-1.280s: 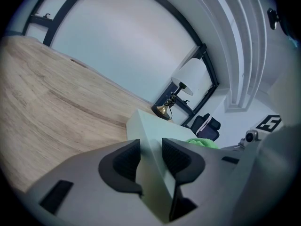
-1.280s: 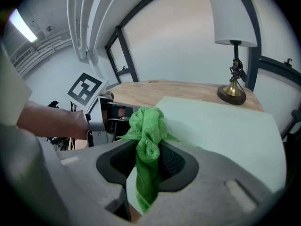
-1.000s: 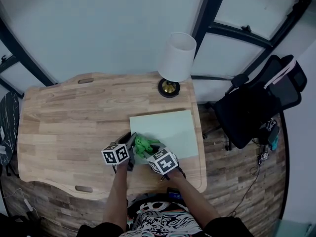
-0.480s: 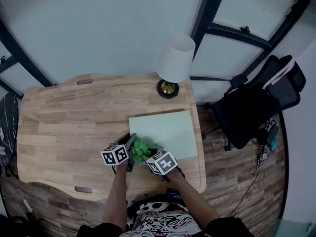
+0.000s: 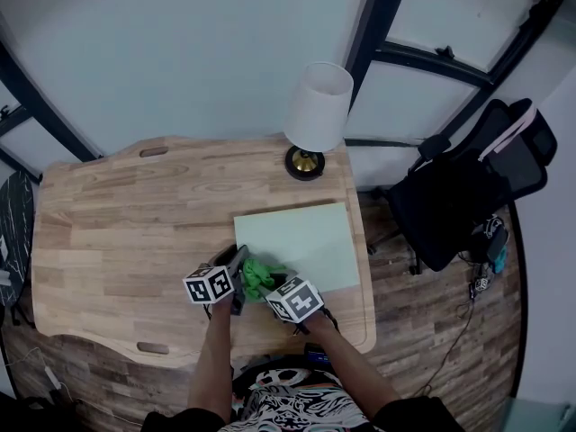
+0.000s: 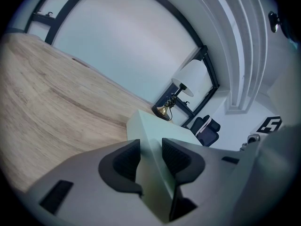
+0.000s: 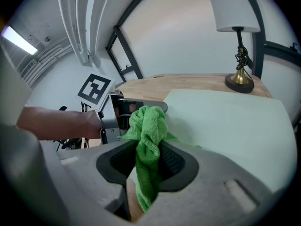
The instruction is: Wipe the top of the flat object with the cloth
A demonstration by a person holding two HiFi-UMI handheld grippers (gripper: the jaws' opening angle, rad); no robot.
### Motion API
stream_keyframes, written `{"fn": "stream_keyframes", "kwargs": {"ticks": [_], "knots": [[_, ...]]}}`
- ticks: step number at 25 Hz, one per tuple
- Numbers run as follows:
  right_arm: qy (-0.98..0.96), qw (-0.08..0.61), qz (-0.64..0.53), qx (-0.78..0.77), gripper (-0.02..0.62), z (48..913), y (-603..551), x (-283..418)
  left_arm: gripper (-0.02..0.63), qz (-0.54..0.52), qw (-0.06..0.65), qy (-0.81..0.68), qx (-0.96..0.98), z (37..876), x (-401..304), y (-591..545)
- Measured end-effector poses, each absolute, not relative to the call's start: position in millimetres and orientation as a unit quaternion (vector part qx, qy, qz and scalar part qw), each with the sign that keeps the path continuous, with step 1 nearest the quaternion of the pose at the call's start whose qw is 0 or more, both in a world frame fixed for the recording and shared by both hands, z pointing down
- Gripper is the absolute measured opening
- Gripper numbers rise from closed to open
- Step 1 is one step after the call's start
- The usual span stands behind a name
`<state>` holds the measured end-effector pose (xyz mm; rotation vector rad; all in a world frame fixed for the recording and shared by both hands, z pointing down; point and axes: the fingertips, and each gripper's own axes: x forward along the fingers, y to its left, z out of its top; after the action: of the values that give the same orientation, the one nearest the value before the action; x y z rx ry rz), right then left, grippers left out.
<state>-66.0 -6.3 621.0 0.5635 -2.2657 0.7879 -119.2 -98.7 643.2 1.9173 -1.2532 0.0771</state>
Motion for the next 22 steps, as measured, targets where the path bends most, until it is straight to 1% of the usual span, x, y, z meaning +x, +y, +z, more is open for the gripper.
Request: {"fn": "stream_keyframes", "kwargs": {"ticks": [22], "knots": [[-0.863,0.32,0.313,0.233,0.118,621,-15,-50,0.144,0.033,0.411,-0.497,0.764,643,-121,-99]]}}
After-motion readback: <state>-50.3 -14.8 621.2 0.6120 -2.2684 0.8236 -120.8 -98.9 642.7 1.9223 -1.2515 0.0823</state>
